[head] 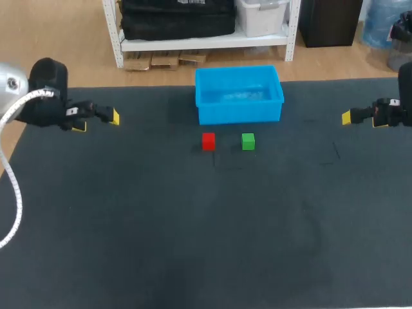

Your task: Use the left arm to pick the red cube and place it into the blue plastic box first, then use the right arm to grasp the green cube and put it into the same blue plastic box after the first action is fully finished.

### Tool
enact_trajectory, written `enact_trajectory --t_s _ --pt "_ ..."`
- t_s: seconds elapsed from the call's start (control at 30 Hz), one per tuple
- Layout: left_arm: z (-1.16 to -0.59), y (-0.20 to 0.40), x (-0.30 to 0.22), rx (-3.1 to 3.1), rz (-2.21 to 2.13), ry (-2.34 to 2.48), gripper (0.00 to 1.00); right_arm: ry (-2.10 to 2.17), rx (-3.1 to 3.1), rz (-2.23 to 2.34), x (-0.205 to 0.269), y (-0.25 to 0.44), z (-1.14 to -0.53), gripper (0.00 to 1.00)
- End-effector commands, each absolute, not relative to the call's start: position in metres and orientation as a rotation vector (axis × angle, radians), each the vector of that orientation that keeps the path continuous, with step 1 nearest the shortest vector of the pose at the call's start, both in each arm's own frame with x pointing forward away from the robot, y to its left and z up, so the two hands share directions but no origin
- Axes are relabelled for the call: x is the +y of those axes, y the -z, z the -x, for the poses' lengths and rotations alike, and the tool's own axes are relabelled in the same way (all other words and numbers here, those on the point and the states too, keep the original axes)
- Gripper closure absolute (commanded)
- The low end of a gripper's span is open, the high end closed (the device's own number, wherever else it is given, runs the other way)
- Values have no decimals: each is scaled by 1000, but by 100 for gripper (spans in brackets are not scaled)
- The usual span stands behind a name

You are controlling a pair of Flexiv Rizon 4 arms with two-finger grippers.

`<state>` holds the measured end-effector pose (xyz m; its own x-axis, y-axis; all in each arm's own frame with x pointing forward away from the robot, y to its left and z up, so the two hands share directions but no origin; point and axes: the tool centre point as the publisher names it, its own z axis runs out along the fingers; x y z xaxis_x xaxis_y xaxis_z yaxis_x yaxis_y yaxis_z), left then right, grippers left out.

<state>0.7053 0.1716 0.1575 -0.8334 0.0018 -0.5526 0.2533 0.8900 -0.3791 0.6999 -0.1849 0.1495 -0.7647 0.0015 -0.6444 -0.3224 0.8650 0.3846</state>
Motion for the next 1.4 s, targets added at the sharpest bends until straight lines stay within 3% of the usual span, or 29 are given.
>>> enact_trajectory --t_s 0.03,1.4 --pt "-716 -164 163 2603 -148 434 0 -636 2372 231 -185 -150 -700 0" --pt "-752 -180 94 2820 -192 173 0 -636 2372 231 -185 -150 -700 0"
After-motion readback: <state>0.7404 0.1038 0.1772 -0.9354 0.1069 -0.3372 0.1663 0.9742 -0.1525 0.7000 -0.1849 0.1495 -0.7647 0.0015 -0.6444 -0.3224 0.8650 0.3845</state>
